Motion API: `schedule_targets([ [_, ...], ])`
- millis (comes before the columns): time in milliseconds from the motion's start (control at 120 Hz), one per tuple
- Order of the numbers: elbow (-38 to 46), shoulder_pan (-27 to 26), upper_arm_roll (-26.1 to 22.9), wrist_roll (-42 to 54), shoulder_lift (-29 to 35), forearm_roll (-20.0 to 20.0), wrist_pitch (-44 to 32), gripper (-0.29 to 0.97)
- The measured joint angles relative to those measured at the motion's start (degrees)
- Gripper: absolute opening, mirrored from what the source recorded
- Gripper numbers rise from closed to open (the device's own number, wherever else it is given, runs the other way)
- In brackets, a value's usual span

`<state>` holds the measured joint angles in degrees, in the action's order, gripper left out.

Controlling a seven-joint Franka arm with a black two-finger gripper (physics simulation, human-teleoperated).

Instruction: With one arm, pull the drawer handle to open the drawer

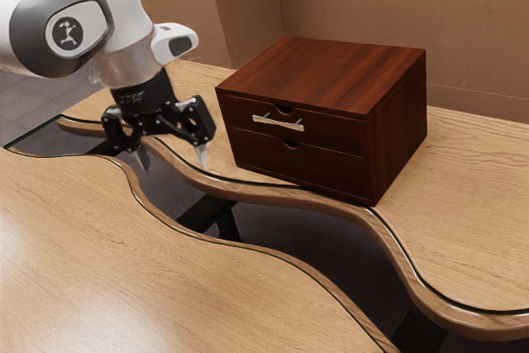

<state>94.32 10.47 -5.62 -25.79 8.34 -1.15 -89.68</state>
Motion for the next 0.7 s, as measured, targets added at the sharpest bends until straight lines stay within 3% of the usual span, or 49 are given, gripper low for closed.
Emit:
schedule_targets([
  [208, 1.9, -0.7, 0.4, -19.4, -0.5, 6.2, -1.2, 0.68],
  [333, -0.1, -3.6, 0.9, -30.9, -4.3, 7.3, -5.9, 0.68],
  [467, -3.1, -9.0, 7.8, -41.1, -8.6, 3.2, -13.4, 0.68],
  [700, -7.6, -6.3, 9.0, -53.9, -16.9, 0.3, -22.9, 0.68],
])
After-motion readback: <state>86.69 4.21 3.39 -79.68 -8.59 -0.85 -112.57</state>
